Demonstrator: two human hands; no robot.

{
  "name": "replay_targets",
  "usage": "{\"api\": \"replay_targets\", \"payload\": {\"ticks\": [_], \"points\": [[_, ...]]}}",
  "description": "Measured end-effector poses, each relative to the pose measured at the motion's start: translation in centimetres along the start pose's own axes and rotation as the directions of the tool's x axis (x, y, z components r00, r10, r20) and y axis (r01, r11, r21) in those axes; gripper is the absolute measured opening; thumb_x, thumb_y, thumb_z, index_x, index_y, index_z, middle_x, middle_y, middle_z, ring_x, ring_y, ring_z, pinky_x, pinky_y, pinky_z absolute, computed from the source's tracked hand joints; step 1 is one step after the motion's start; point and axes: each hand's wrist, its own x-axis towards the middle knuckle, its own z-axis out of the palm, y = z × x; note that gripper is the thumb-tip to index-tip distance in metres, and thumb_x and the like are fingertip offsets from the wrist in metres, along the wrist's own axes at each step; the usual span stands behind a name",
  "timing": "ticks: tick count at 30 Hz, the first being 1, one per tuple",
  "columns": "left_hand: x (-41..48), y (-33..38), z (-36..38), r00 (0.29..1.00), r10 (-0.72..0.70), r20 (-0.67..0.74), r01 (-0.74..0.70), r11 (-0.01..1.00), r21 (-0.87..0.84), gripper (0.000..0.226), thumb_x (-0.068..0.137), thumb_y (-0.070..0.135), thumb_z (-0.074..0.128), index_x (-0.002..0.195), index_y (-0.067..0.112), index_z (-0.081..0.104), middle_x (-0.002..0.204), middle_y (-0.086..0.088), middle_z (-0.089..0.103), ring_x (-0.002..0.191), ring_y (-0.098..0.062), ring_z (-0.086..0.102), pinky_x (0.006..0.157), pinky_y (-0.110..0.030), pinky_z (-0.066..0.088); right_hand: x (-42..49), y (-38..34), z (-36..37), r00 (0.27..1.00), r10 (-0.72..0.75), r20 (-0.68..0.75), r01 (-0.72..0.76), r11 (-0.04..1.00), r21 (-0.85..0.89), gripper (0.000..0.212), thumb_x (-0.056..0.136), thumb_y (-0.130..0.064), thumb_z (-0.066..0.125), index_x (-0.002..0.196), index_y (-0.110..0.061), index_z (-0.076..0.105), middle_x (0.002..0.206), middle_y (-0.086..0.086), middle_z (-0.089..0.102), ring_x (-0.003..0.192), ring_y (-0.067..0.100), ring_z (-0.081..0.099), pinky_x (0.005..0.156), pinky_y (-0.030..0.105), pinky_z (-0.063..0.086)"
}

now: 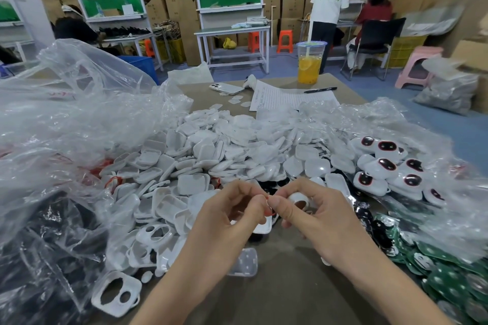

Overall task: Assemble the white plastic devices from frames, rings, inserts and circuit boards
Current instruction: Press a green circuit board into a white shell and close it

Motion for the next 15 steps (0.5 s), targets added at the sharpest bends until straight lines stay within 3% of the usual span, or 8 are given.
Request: {"api": "replay_targets", "payload": {"ticks": [4, 10, 12, 15], "points": [[0.0, 0.16, 0.21, 1.0, -0.015, 0.019, 0.016, 1.0, -0.026, 0.011, 0.092, 0.03, 0.058, 0.084, 0.031, 0.066, 0.083, 0.005, 0.074, 0.082, -0.008, 0.07, 0.077, -0.017, 0.053, -0.05, -0.14, -0.09, 0.999, -0.004, 0.037, 0.003, 1.0, 0.028, 0.028, 0.073, -0.064, 0.068, 0.083, -0.038, 0.073, 0.06, 0.002, 0.067, 0.045, 0.005, 0.037, 0.043, 0.016, 0.028], [-0.28, 0.08, 0.35, 0.999, -0.009, -0.049, 0.01, 1.0, 0.02, 0.007, 0.095, 0.032, 0.063, 0.093, 0.038, 0.065, 0.085, 0.009, 0.071, 0.078, -0.007, 0.066, 0.069, -0.013, 0.048, 0.11, -0.04, -0.13, 0.996, 0.042, 0.076, -0.045, 0.998, 0.045, 0.032, 0.074, -0.066, 0.067, 0.085, -0.037, 0.073, 0.059, 0.002, 0.067, 0.054, 0.02, 0.045, 0.054, 0.035, 0.039], [-0.33, 0.16, 0.41, 0.996, 0.025, -0.086, -0.024, 1.0, 0.016, 0.016, 0.092, 0.028, 0.07, 0.099, 0.042, 0.065, 0.09, 0.012, 0.07, 0.079, -0.005, 0.065, 0.069, -0.01, 0.046, 0.33, -0.04, -0.3, 0.996, 0.07, 0.056, -0.074, 0.995, 0.069, 0.035, 0.071, -0.067, 0.066, 0.085, -0.035, 0.073, 0.058, 0.001, 0.066, 0.053, 0.02, 0.045, 0.054, 0.035, 0.04], [-0.39, 0.37, 0.48, 0.991, 0.133, -0.031, -0.128, 0.982, 0.138, 0.03, 0.087, 0.023, 0.074, 0.102, 0.048, 0.066, 0.104, 0.018, 0.066, 0.092, -0.006, 0.064, 0.076, -0.008, 0.046, 0.57, -0.12, -0.67, 0.991, 0.121, 0.054, -0.127, 0.985, 0.118, 0.034, 0.071, -0.063, 0.067, 0.083, -0.032, 0.074, 0.057, 0.003, 0.066, 0.05, 0.015, 0.049, 0.048, 0.025, 0.043]]}}
